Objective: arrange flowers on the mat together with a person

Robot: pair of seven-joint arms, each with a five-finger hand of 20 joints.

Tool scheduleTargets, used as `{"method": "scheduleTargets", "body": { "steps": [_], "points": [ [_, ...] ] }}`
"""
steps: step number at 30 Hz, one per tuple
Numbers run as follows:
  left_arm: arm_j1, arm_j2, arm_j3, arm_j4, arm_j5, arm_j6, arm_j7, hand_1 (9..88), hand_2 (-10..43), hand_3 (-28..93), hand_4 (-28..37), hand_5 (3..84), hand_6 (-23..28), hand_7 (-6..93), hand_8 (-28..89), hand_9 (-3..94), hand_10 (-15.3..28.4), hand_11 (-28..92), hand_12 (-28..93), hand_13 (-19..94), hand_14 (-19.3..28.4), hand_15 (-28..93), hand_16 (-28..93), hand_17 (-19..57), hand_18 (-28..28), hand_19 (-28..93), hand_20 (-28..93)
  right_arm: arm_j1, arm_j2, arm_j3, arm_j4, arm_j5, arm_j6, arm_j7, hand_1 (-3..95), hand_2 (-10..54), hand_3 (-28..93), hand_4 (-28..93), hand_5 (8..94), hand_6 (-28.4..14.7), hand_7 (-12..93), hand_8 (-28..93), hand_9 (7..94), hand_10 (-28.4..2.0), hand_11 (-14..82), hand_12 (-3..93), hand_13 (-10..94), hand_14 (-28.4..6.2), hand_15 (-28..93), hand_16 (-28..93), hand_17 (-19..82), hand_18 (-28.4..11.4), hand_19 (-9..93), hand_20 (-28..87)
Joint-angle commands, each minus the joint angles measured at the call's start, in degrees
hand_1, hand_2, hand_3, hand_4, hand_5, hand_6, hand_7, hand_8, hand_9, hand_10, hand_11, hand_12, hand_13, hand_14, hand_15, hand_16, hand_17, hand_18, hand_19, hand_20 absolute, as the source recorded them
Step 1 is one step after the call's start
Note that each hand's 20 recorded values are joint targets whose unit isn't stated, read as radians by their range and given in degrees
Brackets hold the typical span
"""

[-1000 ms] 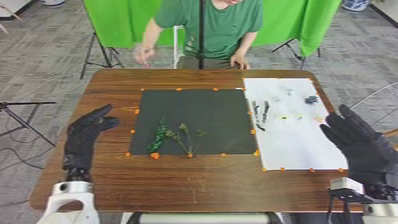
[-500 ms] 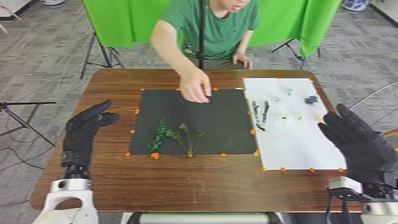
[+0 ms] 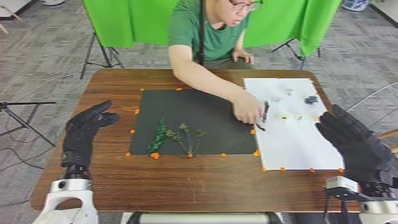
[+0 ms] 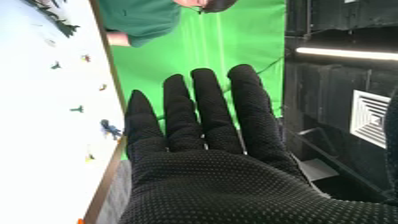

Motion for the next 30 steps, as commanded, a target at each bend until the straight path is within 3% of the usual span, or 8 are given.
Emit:
{"method": "scheduleTargets", "body": {
  "steps": [1,15,30],
  "points": [
    [1.13,-0.69,-0.24,0.19,-0.13,-0.22,-0.25,28.3,-3.4,68,-16.9,52.3,2.9,13.6,-6,57.4,15.4,21,15,50,18.5,23,-1,15.4,13.7,14,23,-0.12,0.05,-0.75,-0.27,-0.74,0.3,0.45,10.1,-9.5,74,-19,40.2,-3.3,5,-7,38.3,-14.9,3.8,12.2,28,-12.3,9,10,15,-16.0,1,22],
    [1.69,-1.2,-0.49,-0.06,-0.05,-0.55,-0.22,28.3,-3.4,68,-16.8,52.3,2.9,13.6,-6,57.4,15.3,21,15,50,18.5,23,-1,15.5,13.7,14,23,-0.24,0.02,-1.35,-0.42,-0.69,1.57,0.57,10.5,-9.5,74,-19,40.4,-3.2,6,-7,38.2,-15.0,3.7,12.3,27,-13.0,8,9,14,-15.9,1,22],
    [1.33,-1.38,-0.28,0.1,0.09,-0.94,-0.55,28.2,-3.5,68,-16.9,52.3,2.8,13.5,-6,57.2,15.3,21,15,50,18.5,23,-1,15.5,13.6,14,23,-2.7,-3.14,3.56,0.37,-1.1,-4.55,-1.13,10.8,-9.5,74,-20,40.5,-3.3,6,-7,37.7,-15.2,3.6,12.6,27,-13.5,8,12,16,-15.6,2,24]
  ]
}}
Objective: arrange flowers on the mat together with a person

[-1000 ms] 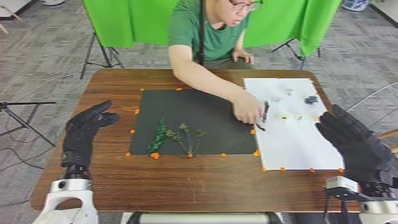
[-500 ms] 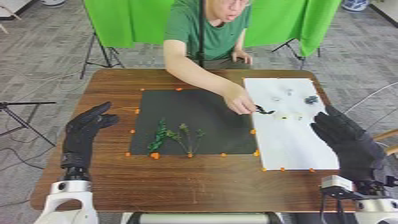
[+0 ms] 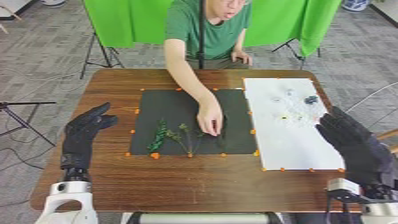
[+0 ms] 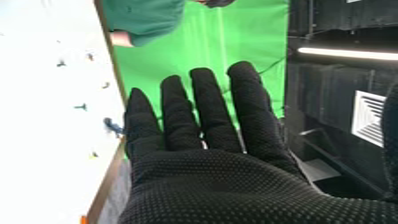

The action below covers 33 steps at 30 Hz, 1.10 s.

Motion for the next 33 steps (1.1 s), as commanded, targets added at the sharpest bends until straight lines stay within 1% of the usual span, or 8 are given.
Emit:
{"method": "scheduleTargets", "body": {
  "steps": [1,12,22,24,25,26,28,33],
  "points": [
    [0.57,-0.56,0.12,0.14,-0.04,-0.65,-0.56,28.2,-3.5,68,-16.9,52.3,2.8,13.5,-6,57.2,15.3,21,15,50,18.5,23,-1,15.5,13.7,14,23,-2.13,-1.68,1.37,0.23,-1.02,-1.63,-1.12,10.8,-9.5,74,-20,40.6,-3.3,6,-7,37.7,-15.2,3.6,12.6,27,-13.5,8,12,17,-15.5,3,25],
    [0.89,-0.85,0.06,-0.02,0.2,-0.86,-0.88,28.2,-3.3,68,-16.9,52.2,2.9,13.4,-6,57.2,15.4,21,15,50,18.5,23,-1,15.3,13.7,14,23,0.54,1.57,-3.47,-0.39,-1.32,4.45,1.16,10.8,-9.5,74,-20,40.6,-3.2,6,-7,38.0,-15.3,3.8,13.0,27,-13.1,8,12,17,-15.8,5,28],
    [1.12,-0.47,0.07,-0.1,-0.2,-0.49,-0.87,28.0,-3.4,68,-16.9,52.1,2.9,13.3,-6,57.2,15.4,21,15,50,18.6,23,-1,15.2,13.7,14,23,0.2,1.06,-2.12,-0.56,-3.54,2.51,0.87,11.2,-9.5,74,-20,41.1,-2.8,7,-7,38.9,-15.0,4.2,13.9,30,-12.9,9,13,18,-16.0,13,32],
    [1.12,-0.48,0.08,-0.11,-0.09,-0.48,-0.91,27.9,-3.4,68,-17.0,52.1,2.9,13.3,-6,57.1,15.4,21,15,50,18.5,23,-1,15.2,13.7,14,23,0.18,1.82,-3.26,-1.6,-4.36,6.41,1.73,11.4,-9.5,74,-20,41.2,-2.8,7,-7,39.3,-15.3,4.4,14.3,31,-13.3,10,13,18,-16.4,16,34],
    [1.23,-0.54,0.07,-0.16,-0.16,-0.39,-0.9,28.0,-3.3,68,-17.0,52.1,3.0,13.2,-6,57.1,15.3,21,15,50,18.6,23,-1,15.2,13.7,14,23,0.28,2.45,-4.05,-2.91,-5.84,10.19,3.8,12.4,-9.5,73,-20,41.7,-2.9,7,-7,40.1,-15.5,4.5,14.6,32,-13.3,10,14,19,-16.5,18,35],
    [1.39,-0.53,0.04,-0.28,-0.22,-0.33,-0.87,28.0,-3.3,68,-17.1,52.2,3.0,13.2,-6,57.1,15.3,21,15,50,18.5,23,-1,15.2,13.7,14,23,0.43,3.04,-4.79,-4.46,-8.4,14.39,6.75,13.8,-9.5,73,-20,42.2,-2.9,7,-7,41.3,-15.6,4.8,14.9,35,-13.4,11,15,19,-16.7,22,37],
    [1.33,-0.47,-0.02,-0.25,-0.11,-0.36,-1.04,28.0,-3.3,68,-17.1,52.2,3.0,13.2,-6,57.1,15.3,21,15,50,18.5,23,-1,15.1,13.7,14,23,1.87,4.48,-5.95,-5.28,-17.53,19.17,8.42,17.3,-9.5,71,-19,44.2,-3.8,8,-7,45.2,-16.0,5.8,15.9,41,-14.0,14,16,21,-17.0,30,40],
    [1.12,-0.68,0.03,-0.23,0.05,-0.42,-1.09,28.0,-3.2,68,-17.0,52.1,2.9,13.2,-6,57.1,15.3,21,15,50,18.6,23,-1,15.1,13.7,14,23,6.16,8.64,-9.33,-6.64,-35.72,26.19,16.78,21.7,-9.5,69,-18,47.5,-4.2,10,-8,54.0,-16.9,8.1,19.1,59,-14.8,20,22,25,-20.2,53,46]
  ]
}}
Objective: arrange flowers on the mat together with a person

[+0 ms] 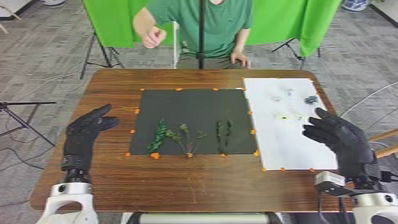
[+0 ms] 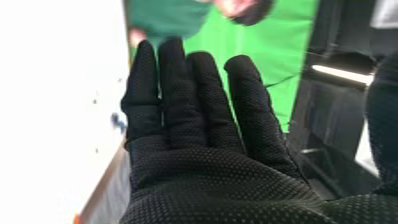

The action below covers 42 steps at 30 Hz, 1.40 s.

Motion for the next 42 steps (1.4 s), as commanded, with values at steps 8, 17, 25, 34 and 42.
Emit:
{"method": "scheduleTargets", "body": {
  "steps": [8,17,25,34,42],
  "points": [
    [0.81,-0.51,0.01,-0.17,0.1,-0.19,-0.66,28.0,-3.3,68,-17.0,52.2,2.9,13.2,-6,57.1,15.3,21,15,50,18.6,23,-1,15.0,13.8,14,23,14.72,13.77,-13.12,0.6,-47.86,16.43,25.57,27.0,-9.5,65,-18,52.5,-3.4,11,-8,65.8,-17.5,16.4,21.5,71,-13.7,35,26,31,-23.0,70,50],
    [1.12,-0.27,0.18,-0.26,-0.33,0.02,-0.61,28.0,-3.3,68,-17.0,52.1,2.9,13.3,-6,57.1,15.3,21,15,50,18.6,23,-1,15.0,13.7,14,23,19.86,18.93,-18.85,6.67,-63.61,13.42,29.34,35.3,-9.5,63,-23,60.1,-1.1,14,-8,74.6,-15.1,24.3,25.4,79,-9.6,45,29,37,-23.3,79,52],
    [1.25,-0.24,0.14,-0.38,-0.43,0.33,-0.56,28.1,-3.3,68,-16.9,52.1,3.0,13.2,-6,57.1,15.4,21,15,50,18.6,23,-1,14.9,13.8,14,23,23.84,20.32,-22.84,12.01,-65.49,11.61,28.83,37.0,-9.5,63,-24,60.4,-0.3,15,-8,75.5,-14.5,26.5,26.5,80,-8.7,48,30,38,-23.1,82,52],
    [0.74,-0.22,0.43,-0.06,-0.51,-0.26,-0.68,28.0,-3.3,68,-16.9,52.0,2.9,13.2,-6,56.9,15.4,21,15,50,18.5,23,-1,14.9,13.8,14,23,29.01,20.44,-27.59,17.19,-66.83,9.68,29.0,37.6,-9.5,64,-25,60.4,0.0,16,-9,75.9,-14.2,27.1,26.7,82,-8.1,48,30,39,-22.6,83,52],
    [0.9,-0.36,0.35,-0.15,-0.57,-0.03,-0.61,28.0,-3.3,68,-16.9,51.9,3.0,13.0,-6,57.0,15.4,21,15,50,18.5,23,-1,14.9,13.8,14,23,30.76,20.51,-30.24,20.1,-72.1,6.84,29.2,38.7,-9.5,65,-25,60.1,0.4,16,-9,76.1,-13.9,27.0,26.6,83,-7.8,47,30,40,-22.3,83,51]
  ]
}}
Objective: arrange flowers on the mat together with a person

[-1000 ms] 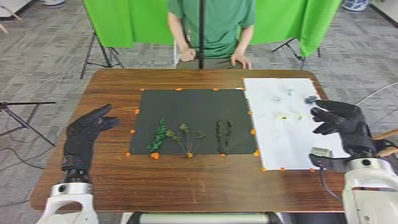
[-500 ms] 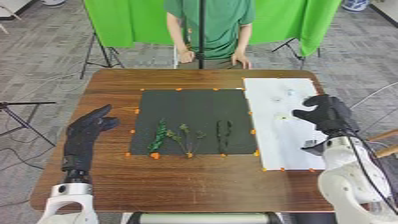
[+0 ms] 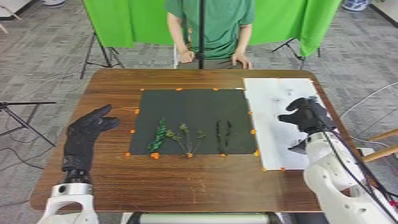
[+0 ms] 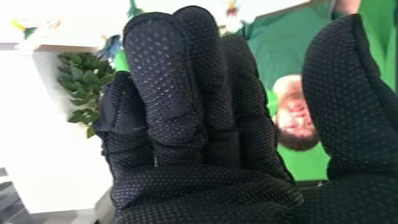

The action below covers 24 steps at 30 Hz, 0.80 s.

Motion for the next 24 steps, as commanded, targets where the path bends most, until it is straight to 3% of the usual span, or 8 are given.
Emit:
{"method": "scheduleTargets", "body": {
  "steps": [1,9,14,16,19,24],
  "points": [
    [0.63,-0.38,0.19,0.08,-0.39,-0.02,-0.37,28.0,-3.3,68,-16.8,51.9,3.0,12.9,-6,56.9,15.4,21,15,50,18.5,23,-1,14.9,13.8,14,23,1.16,0.43,-1.88,2.2,-6.77,-2.12,-0.18,38.9,-9.5,65,-25,60.2,0.4,17,-9,76.1,-13.8,27.0,26.6,83,-7.8,47,30,40,-22.2,83,51],
    [0.78,-0.39,0.1,0.01,-0.45,-0.04,-0.32,28.0,-3.2,68,-16.7,52.0,3.0,13.0,-6,56.9,15.3,21,15,50,18.5,23,-1,14.8,13.8,14,23,0.68,0.71,-3.33,3.52,-8.42,-2.58,-0.61,43.0,-9.5,65,-25,62.2,1.7,18,-9,76.9,-13.4,27.3,26.6,84,-7.0,46,31,40,-22.0,83,51],
    [0.67,-0.4,0.12,0.12,-0.48,-0.1,-0.45,28.0,-3.3,68,-16.8,52.0,3.0,13.0,-6,57.0,15.4,21,15,50,18.6,23,-1,14.8,13.8,14,23,0.88,0.71,-5.08,4.76,-8.69,0.91,-1.4,47.1,-9.5,65,-26,64.5,2.6,19,-10,78.3,-12.4,27.1,27.6,85,-6.0,47,31,41,-21.5,84,51],
    [0.6,-0.37,0.15,0.17,-0.52,-0.25,-0.39,28.0,-3.3,68,-16.8,51.9,3.0,13.0,-6,57.0,15.4,21,15,50,18.6,23,-1,14.8,13.8,14,23,1.01,0.88,-6.07,5.34,-8.23,3.74,-1.11,51.1,-9.5,62,-27,65.9,3.1,19,-10,80.5,-11.2,22.7,34.1,86,-5.2,47,32,42,-21.3,85,51],
    [0.67,-0.39,0.1,0.2,-0.56,-0.26,-0.4,28.0,-3.3,68,-16.9,52.0,3.0,13.0,-6,57.0,15.4,21,15,50,18.6,23,-1,14.9,13.8,14,23,1.25,0.94,-7.2,5.98,-7.79,7.8,-0.89,62.1,-9.5,49,-22,72.9,3.1,20,3,87.4,-8.7,11.2,43.3,88,-4.3,48,33,43,-20.5,86,50],
    [0.77,-0.39,0.09,0.11,-0.57,-0.23,-0.45,28.0,-3.3,68,-16.9,52.0,3.0,13.0,-6,56.9,15.4,21,15,50,18.5,23,-1,14.8,13.8,14,23,1.29,1.48,-7.07,3.95,-7.43,10.93,-0.07,66.9,-9.5,49,-21,82.2,2.6,21,6,92.1,-7.6,8.7,43.4,91,-3.2,47,34,46,-20.0,88,50]
  ]
}}
